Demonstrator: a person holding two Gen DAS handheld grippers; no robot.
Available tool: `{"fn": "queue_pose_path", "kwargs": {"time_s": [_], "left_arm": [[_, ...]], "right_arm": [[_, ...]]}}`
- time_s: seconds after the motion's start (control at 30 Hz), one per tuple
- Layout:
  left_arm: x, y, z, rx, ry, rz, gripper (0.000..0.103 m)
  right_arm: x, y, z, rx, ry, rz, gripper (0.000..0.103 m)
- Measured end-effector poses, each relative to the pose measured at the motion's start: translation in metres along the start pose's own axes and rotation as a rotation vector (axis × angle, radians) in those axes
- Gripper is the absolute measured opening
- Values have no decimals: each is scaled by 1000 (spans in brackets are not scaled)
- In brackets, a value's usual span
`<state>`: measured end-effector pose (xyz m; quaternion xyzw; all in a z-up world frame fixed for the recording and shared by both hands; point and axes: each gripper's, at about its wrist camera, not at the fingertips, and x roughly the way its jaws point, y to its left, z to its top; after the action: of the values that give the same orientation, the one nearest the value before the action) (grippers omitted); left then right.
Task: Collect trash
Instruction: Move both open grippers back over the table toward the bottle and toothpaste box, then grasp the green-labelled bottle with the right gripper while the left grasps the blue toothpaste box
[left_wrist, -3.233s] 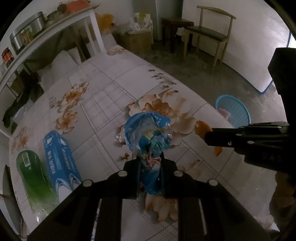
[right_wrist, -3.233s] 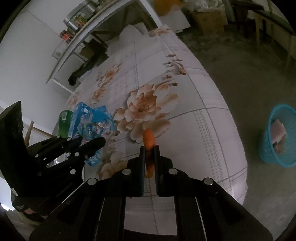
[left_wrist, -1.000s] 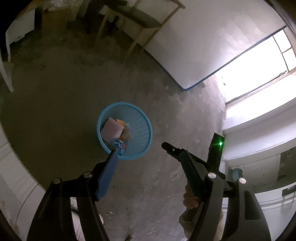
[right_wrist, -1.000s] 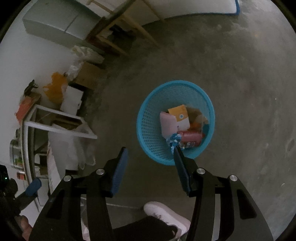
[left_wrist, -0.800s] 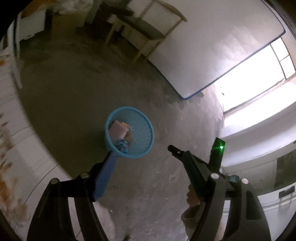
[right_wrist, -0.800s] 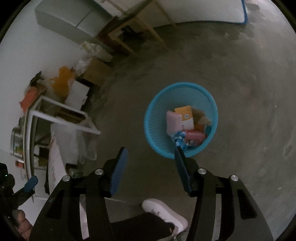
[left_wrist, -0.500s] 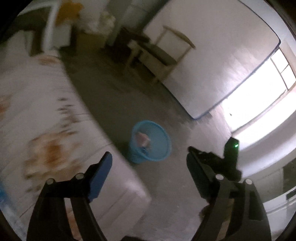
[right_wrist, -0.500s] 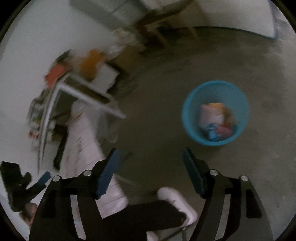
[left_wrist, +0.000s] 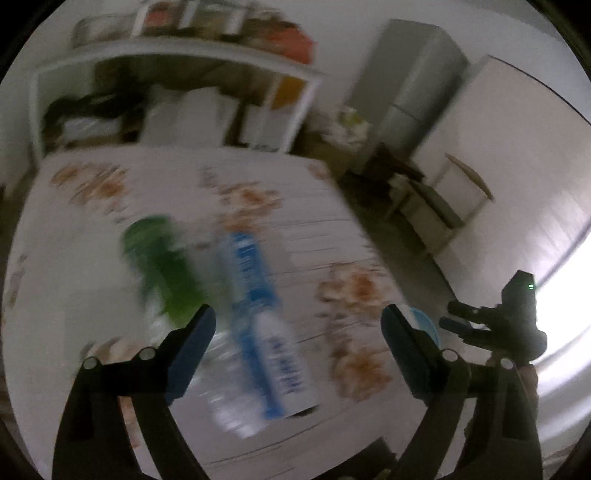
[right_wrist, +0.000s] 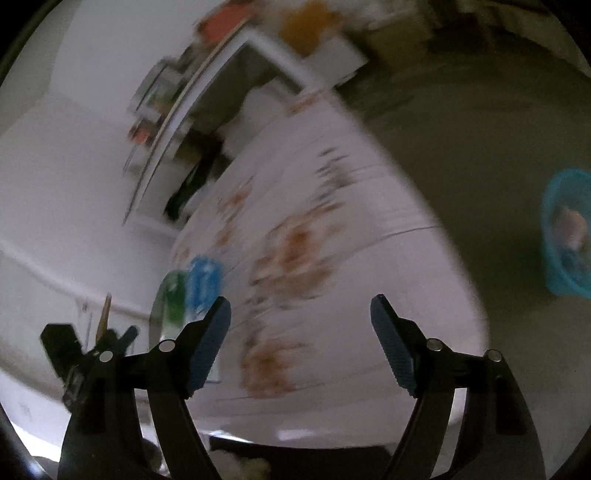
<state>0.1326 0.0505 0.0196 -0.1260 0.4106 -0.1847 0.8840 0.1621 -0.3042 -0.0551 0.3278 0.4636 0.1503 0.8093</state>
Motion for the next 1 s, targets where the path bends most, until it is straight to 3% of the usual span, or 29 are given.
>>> {"fn": "queue_pose_path", "kwargs": {"time_s": [0.3, 0.53, 0.6, 0.7, 0.77, 0.93, 1.0], "left_arm": [[-4, 69, -23, -129, -7, 91, 89], [-7, 99, -26, -144, -7, 246, 89], [-10, 107, -29, -128, -10, 307, 89], [-16, 119, -34, -137, -18, 339, 89], [-21, 128, -37, -160, -19, 348, 89], [-33, 146, -44, -195, -28, 369, 89], [-36, 149, -45, -203, -28, 369, 89]], "right_arm": [[63, 104, -16, -207, 171, 52, 74], [107, 209, -33, -511, 264, 90, 74], [128, 236, -38, -597, 282, 43, 74], [154, 256, -45, -684, 314, 0, 74], [182, 267, -50, -746, 335, -83, 74], [221, 262, -61, -819, 390, -232, 74], [226, 261, -65, -834, 408, -246, 74]]}}
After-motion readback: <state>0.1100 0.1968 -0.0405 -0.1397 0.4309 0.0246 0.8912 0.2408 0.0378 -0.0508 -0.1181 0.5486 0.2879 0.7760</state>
